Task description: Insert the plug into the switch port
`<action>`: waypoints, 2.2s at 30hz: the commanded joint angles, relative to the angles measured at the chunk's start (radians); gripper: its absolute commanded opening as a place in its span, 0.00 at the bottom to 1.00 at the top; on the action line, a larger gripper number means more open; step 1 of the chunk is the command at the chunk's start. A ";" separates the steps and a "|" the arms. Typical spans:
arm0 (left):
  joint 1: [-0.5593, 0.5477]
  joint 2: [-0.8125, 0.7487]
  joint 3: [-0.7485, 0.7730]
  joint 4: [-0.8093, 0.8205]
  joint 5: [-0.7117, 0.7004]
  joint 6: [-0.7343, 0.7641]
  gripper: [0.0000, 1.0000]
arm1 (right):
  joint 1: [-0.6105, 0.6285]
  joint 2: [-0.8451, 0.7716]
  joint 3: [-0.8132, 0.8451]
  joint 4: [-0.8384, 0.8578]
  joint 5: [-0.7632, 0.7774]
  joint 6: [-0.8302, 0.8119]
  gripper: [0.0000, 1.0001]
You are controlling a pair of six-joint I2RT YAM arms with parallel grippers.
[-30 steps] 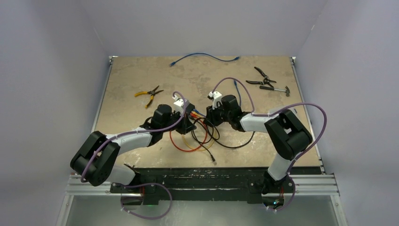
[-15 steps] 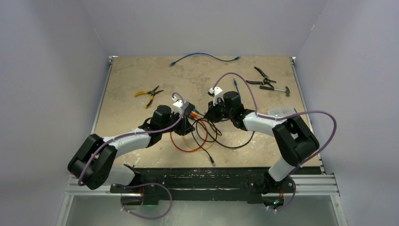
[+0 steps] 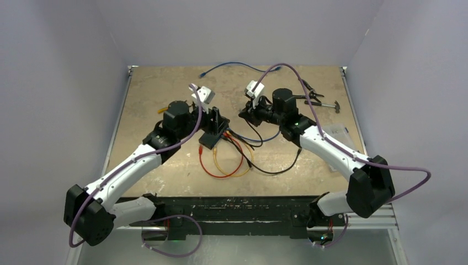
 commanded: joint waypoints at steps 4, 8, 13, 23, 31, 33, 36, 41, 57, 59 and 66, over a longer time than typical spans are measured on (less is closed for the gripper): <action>0.006 -0.027 0.139 -0.107 0.013 0.090 0.55 | 0.002 -0.070 0.061 -0.055 -0.148 -0.118 0.02; 0.007 -0.013 0.165 -0.105 0.050 0.094 0.55 | 0.002 -0.083 0.061 -0.044 -0.185 -0.149 0.03; 0.006 0.035 0.186 -0.048 0.109 -0.027 0.55 | 0.003 -0.093 0.059 -0.056 -0.217 -0.156 0.03; 0.007 0.053 0.117 0.145 0.226 -0.164 0.52 | 0.003 -0.086 0.047 -0.092 -0.411 -0.156 0.02; 0.015 -0.048 0.128 -0.059 0.376 0.370 0.53 | 0.003 -0.087 0.108 -0.230 -0.442 -0.228 0.02; 0.015 -0.066 0.130 -0.111 0.457 0.504 0.53 | 0.003 -0.090 0.135 -0.273 -0.453 -0.257 0.02; 0.015 -0.091 0.125 -0.160 0.536 0.667 0.53 | 0.003 -0.094 0.162 -0.326 -0.467 -0.290 0.02; 0.016 -0.102 0.123 -0.185 0.568 0.803 0.52 | 0.003 -0.097 0.186 -0.371 -0.497 -0.316 0.02; 0.015 0.036 0.206 -0.173 0.644 0.821 0.36 | 0.003 -0.076 0.219 -0.425 -0.536 -0.364 0.01; 0.015 0.048 0.217 -0.174 0.657 0.821 0.34 | 0.003 -0.072 0.219 -0.426 -0.536 -0.366 0.01; 0.014 0.076 0.241 -0.200 0.689 0.827 0.31 | 0.002 -0.063 0.225 -0.429 -0.536 -0.373 0.01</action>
